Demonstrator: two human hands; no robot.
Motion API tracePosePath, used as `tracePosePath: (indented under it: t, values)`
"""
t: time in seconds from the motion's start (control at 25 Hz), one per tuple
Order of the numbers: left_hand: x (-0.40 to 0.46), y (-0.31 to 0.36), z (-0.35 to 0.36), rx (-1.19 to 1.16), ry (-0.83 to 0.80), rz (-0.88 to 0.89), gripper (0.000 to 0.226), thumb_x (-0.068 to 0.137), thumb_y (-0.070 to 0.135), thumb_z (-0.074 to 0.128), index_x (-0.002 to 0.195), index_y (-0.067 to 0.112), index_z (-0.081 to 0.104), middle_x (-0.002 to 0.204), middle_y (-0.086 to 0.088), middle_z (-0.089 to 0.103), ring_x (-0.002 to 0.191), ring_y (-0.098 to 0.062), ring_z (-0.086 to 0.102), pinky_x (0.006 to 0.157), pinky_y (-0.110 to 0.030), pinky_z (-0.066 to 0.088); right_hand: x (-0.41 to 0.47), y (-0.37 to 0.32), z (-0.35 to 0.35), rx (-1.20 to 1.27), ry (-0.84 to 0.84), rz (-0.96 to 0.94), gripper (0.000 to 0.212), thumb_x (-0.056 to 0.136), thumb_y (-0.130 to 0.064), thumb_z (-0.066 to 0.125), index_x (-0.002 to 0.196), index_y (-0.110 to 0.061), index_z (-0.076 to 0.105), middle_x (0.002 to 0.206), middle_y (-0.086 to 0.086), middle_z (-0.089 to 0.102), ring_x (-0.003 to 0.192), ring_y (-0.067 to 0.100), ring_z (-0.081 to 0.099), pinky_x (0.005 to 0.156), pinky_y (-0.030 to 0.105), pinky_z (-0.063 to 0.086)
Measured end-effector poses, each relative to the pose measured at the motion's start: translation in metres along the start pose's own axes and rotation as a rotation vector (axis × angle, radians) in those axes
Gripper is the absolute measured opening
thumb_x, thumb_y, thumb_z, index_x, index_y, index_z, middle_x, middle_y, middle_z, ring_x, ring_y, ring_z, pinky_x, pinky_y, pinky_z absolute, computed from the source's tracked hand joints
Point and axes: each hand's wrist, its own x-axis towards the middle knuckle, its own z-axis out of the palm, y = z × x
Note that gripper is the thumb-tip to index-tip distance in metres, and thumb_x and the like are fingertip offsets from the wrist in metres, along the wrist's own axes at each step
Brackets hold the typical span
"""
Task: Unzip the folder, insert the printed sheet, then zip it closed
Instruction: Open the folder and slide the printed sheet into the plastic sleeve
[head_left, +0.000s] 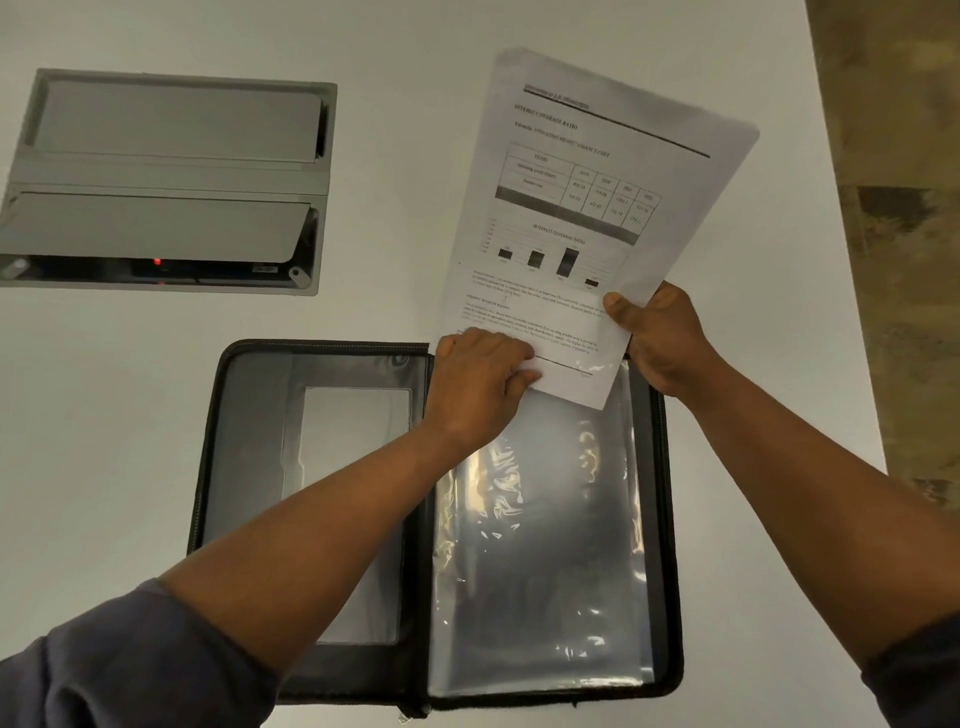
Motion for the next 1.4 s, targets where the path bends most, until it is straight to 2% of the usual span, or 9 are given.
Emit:
tracePosePath:
  t: [0.16, 0.28, 0.36, 0.44, 0.56, 0.8, 1.0, 1.2, 1.4]
  values:
    - [0.024, -0.014, -0.018, -0.131, 0.069, -0.396, 0.058, 0.092, 0.041, 0.067, 0.142, 0.021, 0.048, 0.146, -0.009, 0.043, 0.134, -0.027, 0.037, 0.108, -0.039, 0.03, 0.004, 0.003, -0.015, 0.049, -0.005, 0.041, 0.028, 0.096, -0.003, 0.057, 0.117, -0.02, 0.064, 0.112, -0.005, 0.073, 0.104, 0.016, 0.07, 0.08, 0.028, 0.058]
    - [0.048, -0.047, -0.042, -0.575, -0.205, -0.651, 0.046, 0.101, 0.027, 0.057, 0.144, 0.016, 0.046, 0.138, -0.007, 0.058, 0.131, -0.029, 0.052, 0.112, -0.042, 0.041, 0.008, 0.007, -0.019, 0.071, -0.018, 0.082, 0.028, 0.096, -0.003, 0.057, 0.118, -0.019, 0.064, 0.113, -0.004, 0.073, 0.105, 0.016, 0.07, 0.079, 0.028, 0.058]
    - [0.056, -0.065, -0.055, -0.645, -0.425, -0.597, 0.026, 0.103, 0.013, 0.053, 0.127, 0.01, 0.062, 0.119, -0.005, 0.072, 0.116, -0.032, 0.065, 0.103, -0.044, 0.052, 0.011, 0.009, -0.019, 0.081, -0.026, 0.103, 0.027, 0.096, -0.004, 0.058, 0.117, -0.019, 0.065, 0.112, -0.004, 0.074, 0.104, 0.017, 0.07, 0.078, 0.028, 0.059]
    - [0.06, -0.074, -0.061, -0.574, -0.522, -0.531, 0.023, 0.101, 0.005, 0.054, 0.118, 0.01, 0.068, 0.113, -0.001, 0.075, 0.106, -0.019, 0.07, 0.098, -0.036, 0.055, 0.012, 0.01, -0.019, 0.085, -0.025, 0.125, 0.027, 0.096, -0.004, 0.057, 0.117, -0.019, 0.065, 0.112, -0.002, 0.074, 0.104, 0.018, 0.071, 0.078, 0.029, 0.059]
    - [0.068, -0.075, -0.061, -0.601, -0.561, -0.502, 0.018, 0.098, -0.002, 0.057, 0.11, 0.003, 0.069, 0.101, 0.004, 0.076, 0.091, -0.002, 0.072, 0.088, -0.021, 0.057, 0.016, 0.012, -0.02, 0.079, -0.039, 0.155, 0.028, 0.097, -0.004, 0.056, 0.118, -0.019, 0.064, 0.117, 0.001, 0.071, 0.107, 0.02, 0.069, 0.082, 0.032, 0.059]
    - [0.07, -0.078, -0.055, -0.735, -0.62, -0.507, 0.022, 0.096, -0.007, 0.057, 0.116, -0.003, 0.066, 0.114, -0.021, 0.073, 0.105, -0.027, 0.07, 0.094, -0.034, 0.057, 0.019, 0.013, -0.021, 0.097, -0.056, 0.184, 0.031, 0.097, -0.002, 0.054, 0.122, -0.017, 0.061, 0.122, 0.003, 0.068, 0.109, 0.021, 0.068, 0.085, 0.035, 0.059]
    - [0.066, -0.084, -0.054, -0.496, -0.611, -0.446, 0.009, 0.09, 0.003, 0.07, 0.097, 0.009, 0.073, 0.088, 0.007, 0.078, 0.078, -0.01, 0.074, 0.083, -0.032, 0.061, 0.019, 0.015, -0.018, 0.064, -0.02, 0.188, 0.031, 0.096, -0.002, 0.057, 0.123, -0.016, 0.061, 0.125, 0.006, 0.067, 0.111, 0.025, 0.067, 0.087, 0.041, 0.059]
    - [0.068, -0.087, -0.061, -0.41, -0.759, -0.408, 0.023, 0.081, 0.01, 0.082, 0.103, 0.019, 0.078, 0.101, 0.01, 0.078, 0.093, -0.008, 0.073, 0.094, -0.028, 0.054, 0.02, 0.014, -0.017, -0.01, -0.068, 0.168, 0.028, 0.095, -0.004, 0.059, 0.118, -0.019, 0.063, 0.118, 0.001, 0.07, 0.104, 0.02, 0.07, 0.082, 0.037, 0.061]
    - [0.069, -0.087, -0.066, -0.62, -0.863, -0.496, 0.037, 0.091, 0.009, 0.071, 0.127, 0.016, 0.066, 0.12, 0.006, 0.074, 0.113, -0.013, 0.068, 0.107, -0.036, 0.048, 0.019, 0.015, -0.019, 0.02, -0.09, 0.172, 0.03, 0.096, -0.004, 0.057, 0.123, -0.017, 0.062, 0.125, 0.005, 0.067, 0.111, 0.024, 0.067, 0.085, 0.038, 0.06]
